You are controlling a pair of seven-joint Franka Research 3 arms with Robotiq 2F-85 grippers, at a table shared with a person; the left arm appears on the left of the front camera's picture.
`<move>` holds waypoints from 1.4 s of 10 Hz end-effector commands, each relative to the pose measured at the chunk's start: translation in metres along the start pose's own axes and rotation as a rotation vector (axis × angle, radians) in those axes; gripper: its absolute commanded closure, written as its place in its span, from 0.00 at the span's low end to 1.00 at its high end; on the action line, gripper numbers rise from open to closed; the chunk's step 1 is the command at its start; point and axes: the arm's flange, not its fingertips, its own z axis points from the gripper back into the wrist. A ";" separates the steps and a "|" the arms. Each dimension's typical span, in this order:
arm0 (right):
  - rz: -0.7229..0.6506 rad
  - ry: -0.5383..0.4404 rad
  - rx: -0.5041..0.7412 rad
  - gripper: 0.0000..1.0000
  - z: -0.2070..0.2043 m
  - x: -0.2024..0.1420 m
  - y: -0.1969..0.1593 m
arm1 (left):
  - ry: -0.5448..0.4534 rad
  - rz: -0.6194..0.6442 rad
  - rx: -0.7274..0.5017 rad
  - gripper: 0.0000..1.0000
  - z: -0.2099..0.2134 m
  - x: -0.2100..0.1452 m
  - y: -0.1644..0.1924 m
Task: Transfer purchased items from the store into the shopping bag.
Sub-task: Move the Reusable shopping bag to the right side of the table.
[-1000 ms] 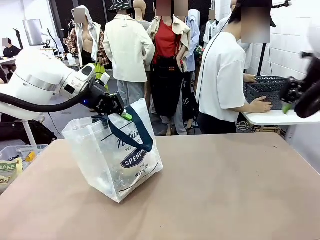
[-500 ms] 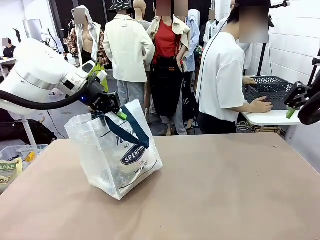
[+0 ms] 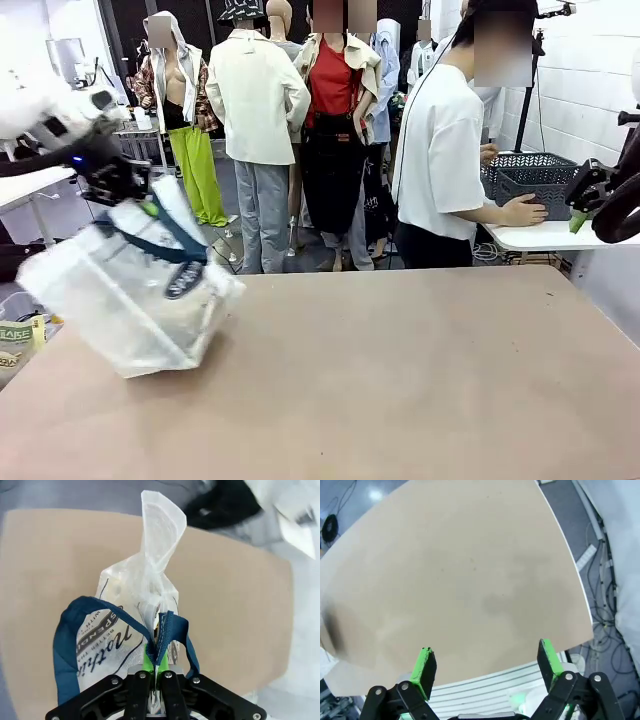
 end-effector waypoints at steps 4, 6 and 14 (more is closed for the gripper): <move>0.016 0.011 -0.023 0.00 0.001 0.003 -0.002 | -0.072 0.251 0.264 1.00 0.060 0.027 0.078; 0.016 0.011 -0.023 0.00 0.001 0.003 -0.002 | -0.070 0.205 0.232 1.00 0.052 0.015 0.089; 0.016 0.011 -0.023 0.00 0.001 0.003 -0.002 | -0.061 0.288 0.475 1.00 0.051 0.072 0.125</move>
